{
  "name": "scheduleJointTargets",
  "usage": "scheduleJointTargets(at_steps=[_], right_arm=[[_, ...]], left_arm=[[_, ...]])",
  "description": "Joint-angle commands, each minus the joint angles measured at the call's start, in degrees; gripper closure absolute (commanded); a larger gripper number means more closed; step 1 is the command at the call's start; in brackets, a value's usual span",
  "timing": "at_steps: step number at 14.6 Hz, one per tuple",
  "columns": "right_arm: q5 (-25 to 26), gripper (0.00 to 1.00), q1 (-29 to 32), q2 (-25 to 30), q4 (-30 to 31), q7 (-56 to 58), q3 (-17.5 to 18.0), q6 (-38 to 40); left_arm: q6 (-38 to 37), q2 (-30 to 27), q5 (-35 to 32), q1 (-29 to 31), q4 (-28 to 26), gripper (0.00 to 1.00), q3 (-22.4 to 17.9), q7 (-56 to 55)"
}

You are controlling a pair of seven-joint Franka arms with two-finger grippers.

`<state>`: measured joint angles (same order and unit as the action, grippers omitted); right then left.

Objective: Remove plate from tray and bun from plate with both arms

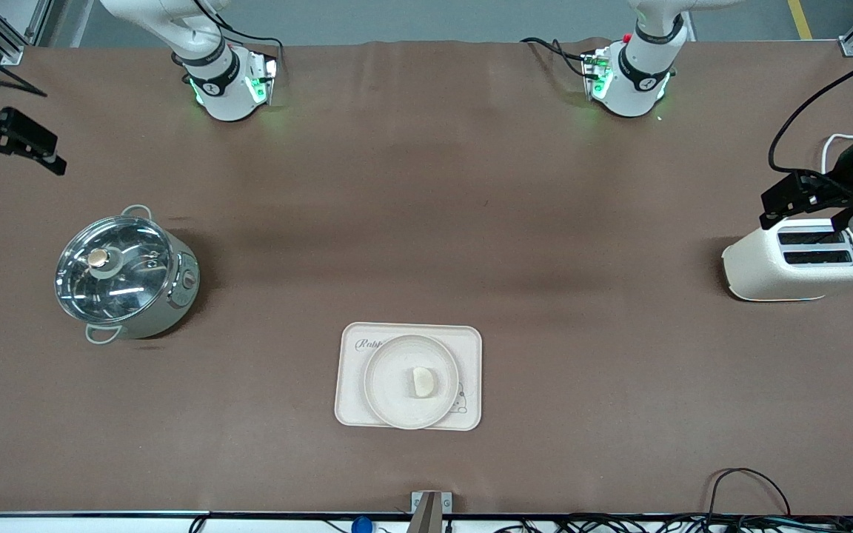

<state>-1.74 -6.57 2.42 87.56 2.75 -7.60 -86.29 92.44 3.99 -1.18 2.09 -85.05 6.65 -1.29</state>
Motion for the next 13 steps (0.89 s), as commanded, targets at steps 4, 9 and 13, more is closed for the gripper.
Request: scheduleJointTargets(at_steps=[4, 9, 13], right_arm=[[1.1, 0.0, 1.3, 3.6, 6.9, 2.2, 0.0, -3.4], [0.9, 0.0, 0.6, 3.1, 5.9, 2.0, -0.9, -2.8], [0.2, 0.0, 0.5, 2.7, 3.2, 2.4, -0.8, -3.0]], left_arm=[[-1.7, 0.1, 0.6, -0.2, 1.4, 0.0, -0.1, -0.3], [-1.7, 0.1, 0.8, -0.2, 1.4, 0.0, -0.1, -0.4], [-1.7, 0.1, 0.6, -0.1, 1.3, 0.0, 0.1, -0.3]])
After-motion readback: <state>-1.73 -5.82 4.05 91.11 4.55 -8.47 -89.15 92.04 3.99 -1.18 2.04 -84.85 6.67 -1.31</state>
